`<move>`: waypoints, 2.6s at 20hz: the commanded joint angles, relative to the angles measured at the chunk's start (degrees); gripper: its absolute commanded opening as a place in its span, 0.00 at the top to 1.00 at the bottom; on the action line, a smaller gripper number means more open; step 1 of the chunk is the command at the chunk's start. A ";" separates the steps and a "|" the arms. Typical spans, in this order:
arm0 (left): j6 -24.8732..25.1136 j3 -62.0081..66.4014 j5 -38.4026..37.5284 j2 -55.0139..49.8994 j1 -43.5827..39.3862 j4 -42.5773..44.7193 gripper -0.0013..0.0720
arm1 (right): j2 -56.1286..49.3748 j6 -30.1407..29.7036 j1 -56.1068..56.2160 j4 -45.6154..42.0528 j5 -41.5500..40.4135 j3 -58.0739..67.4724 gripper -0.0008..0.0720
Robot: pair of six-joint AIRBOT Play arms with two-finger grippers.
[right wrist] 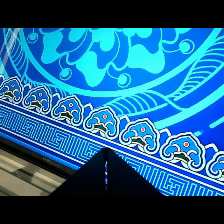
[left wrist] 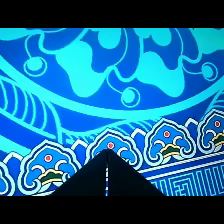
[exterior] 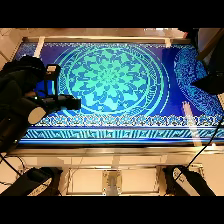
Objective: Fold the clothes and pants, and hang the long-sleeved shirts on hangers.
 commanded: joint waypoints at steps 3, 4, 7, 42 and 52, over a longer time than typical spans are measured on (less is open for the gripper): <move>0.02 0.04 0.00 0.02 0.04 -0.02 0.96 | 0.02 0.00 0.07 0.02 0.02 0.07 0.91; 0.02 0.04 0.00 0.02 0.04 0.00 0.96 | 0.02 0.00 0.07 0.02 0.02 0.07 0.91; 0.02 0.04 0.00 0.02 0.04 0.00 0.96 | 0.02 0.00 0.07 0.02 0.02 0.07 0.91; 17.92 0.02 -1.29 -25.16 91.80 -52.41 0.09 | -0.50 -0.59 0.07 1.62 -22.08 0.07 0.21; 37.62 3.10 -4.59 -19.08 86.64 -67.08 0.96 | -0.33 2.80 0.02 -0.09 -21.84 3.76 0.22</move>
